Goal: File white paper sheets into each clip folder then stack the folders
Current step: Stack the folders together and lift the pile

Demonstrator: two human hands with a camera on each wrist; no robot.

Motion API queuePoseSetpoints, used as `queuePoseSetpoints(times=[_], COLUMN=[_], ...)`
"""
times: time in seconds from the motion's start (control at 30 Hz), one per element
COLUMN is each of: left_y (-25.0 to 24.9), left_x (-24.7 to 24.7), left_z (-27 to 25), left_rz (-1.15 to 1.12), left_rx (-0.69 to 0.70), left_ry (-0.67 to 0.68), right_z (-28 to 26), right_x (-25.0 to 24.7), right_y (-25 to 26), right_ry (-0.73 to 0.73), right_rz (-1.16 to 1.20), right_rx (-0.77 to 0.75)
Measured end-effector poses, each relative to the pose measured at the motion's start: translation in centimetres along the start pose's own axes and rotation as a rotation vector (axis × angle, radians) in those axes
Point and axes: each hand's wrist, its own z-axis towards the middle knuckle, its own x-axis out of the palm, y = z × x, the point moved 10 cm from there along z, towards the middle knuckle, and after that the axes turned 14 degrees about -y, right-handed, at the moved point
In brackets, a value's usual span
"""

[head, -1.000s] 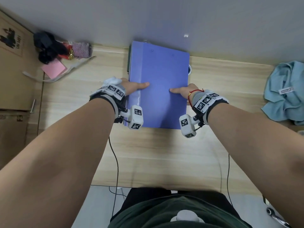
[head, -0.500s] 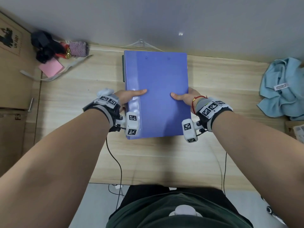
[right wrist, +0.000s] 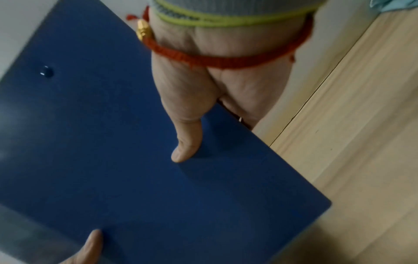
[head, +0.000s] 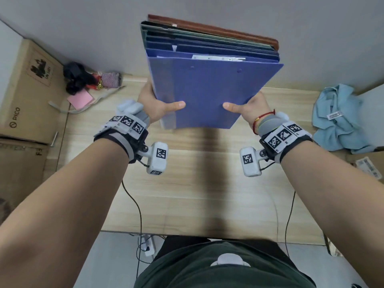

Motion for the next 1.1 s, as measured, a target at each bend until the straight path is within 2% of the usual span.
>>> queuePoseSetpoints(times=[0.2,0.47,0.63,0.77,0.93,1.1], left_y=[3.5,2.6,4.6,4.6,5.3,10.5], left_x=[1.0,1.7,1.8,1.3,0.4,-0.8], left_z=[-3.0,-3.1,-2.8,-2.1,-0.9,-0.3], left_rz=[0.015,0.017,0.119,0.102,0.11,0.229], left_rx=[-0.04,-0.047,-0.106,-0.084,-0.097,-0.296], left_ry=[0.103,0.279,0.154,0.053,0.102,0.127], right_z=[-2.0,-1.8,-1.5,-1.1,-1.0,-1.9], right_x=[-0.5,0.1,0.1,-0.1,1.8,4.9], right_y=[-2.1,-1.6,-4.2,-3.5,-3.9,-7.0], right_ry=[0.058,0.058,0.007,-0.045,0.014,0.075], right_rz=[-0.146,-0.119,-0.213,-0.221,-0.258,-0.371], right_rx=[-0.031,-0.012,0.083,0.084,0.147,0.284])
